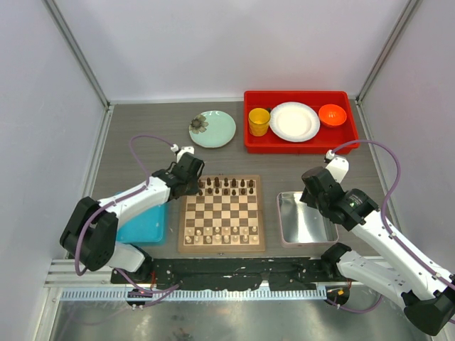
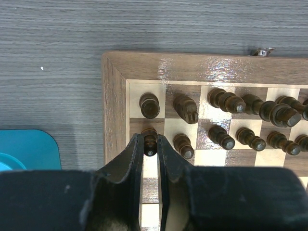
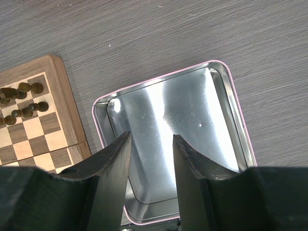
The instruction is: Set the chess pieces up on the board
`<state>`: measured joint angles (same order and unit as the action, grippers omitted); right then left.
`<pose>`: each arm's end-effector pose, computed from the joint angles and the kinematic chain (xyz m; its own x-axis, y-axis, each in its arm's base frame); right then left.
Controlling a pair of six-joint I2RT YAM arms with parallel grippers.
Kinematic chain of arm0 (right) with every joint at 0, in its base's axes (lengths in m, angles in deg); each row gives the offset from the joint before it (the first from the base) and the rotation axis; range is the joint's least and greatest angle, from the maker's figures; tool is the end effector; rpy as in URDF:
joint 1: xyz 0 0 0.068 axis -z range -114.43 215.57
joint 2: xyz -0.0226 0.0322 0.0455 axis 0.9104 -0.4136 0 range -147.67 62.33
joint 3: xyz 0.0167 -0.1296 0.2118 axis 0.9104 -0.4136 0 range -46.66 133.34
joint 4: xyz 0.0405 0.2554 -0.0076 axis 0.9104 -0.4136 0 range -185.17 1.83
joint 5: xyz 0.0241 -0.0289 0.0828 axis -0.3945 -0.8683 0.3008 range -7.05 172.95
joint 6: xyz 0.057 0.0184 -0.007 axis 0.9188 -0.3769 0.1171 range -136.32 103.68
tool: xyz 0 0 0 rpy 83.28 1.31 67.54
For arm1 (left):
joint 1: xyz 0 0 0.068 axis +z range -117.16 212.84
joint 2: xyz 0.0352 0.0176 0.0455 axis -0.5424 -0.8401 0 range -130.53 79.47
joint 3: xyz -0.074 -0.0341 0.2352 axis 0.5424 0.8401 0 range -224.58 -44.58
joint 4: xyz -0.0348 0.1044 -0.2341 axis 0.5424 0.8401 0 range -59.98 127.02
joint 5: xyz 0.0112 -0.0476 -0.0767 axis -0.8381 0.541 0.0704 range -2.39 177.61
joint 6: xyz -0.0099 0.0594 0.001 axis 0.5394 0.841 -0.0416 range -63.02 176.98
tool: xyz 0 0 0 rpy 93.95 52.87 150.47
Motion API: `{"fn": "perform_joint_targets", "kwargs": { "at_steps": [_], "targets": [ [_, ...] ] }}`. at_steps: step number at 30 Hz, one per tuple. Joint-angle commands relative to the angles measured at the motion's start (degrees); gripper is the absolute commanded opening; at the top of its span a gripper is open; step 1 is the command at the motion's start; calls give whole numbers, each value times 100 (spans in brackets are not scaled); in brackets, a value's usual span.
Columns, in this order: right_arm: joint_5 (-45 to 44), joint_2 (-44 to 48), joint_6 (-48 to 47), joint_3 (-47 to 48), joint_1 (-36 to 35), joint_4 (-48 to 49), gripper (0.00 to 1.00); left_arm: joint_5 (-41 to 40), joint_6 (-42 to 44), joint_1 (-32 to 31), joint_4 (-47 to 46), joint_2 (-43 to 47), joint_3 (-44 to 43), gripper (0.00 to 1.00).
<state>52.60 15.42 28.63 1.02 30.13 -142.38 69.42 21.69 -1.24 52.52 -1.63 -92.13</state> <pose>0.1474 0.0771 0.2610 -0.6435 0.2902 -0.7083 0.2817 0.9502 0.1334 0.2421 -0.1470 0.1695 -0.7850 -0.1315 -0.6054 -0.0801 0.9906 -0.1113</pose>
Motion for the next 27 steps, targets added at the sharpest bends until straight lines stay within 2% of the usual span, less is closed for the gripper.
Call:
{"fn": "perform_joint_targets", "kwargs": {
  "at_steps": [1, 8, 12, 20, 27],
  "targets": [
    [-103, -19, -48, 101, 20, 157, 46, -9, 83, 25, -246, -55, -9, 14],
    [-112, -37, -39, 110, 20, 157, 45, -52, 83, 34, -220, -46, 18, 15],
    [-103, -37, -39, 110, 20, 157, 45, -96, 92, 34, -220, -29, 18, 20],
    [-103, -37, -39, 110, 11, 148, 46, -140, 83, 25, -194, 41, 35, 23],
    [-94, -28, -39, 110, 20, 157, 45, -140, 75, 34, -220, 147, 0, 31]
  ]
}}
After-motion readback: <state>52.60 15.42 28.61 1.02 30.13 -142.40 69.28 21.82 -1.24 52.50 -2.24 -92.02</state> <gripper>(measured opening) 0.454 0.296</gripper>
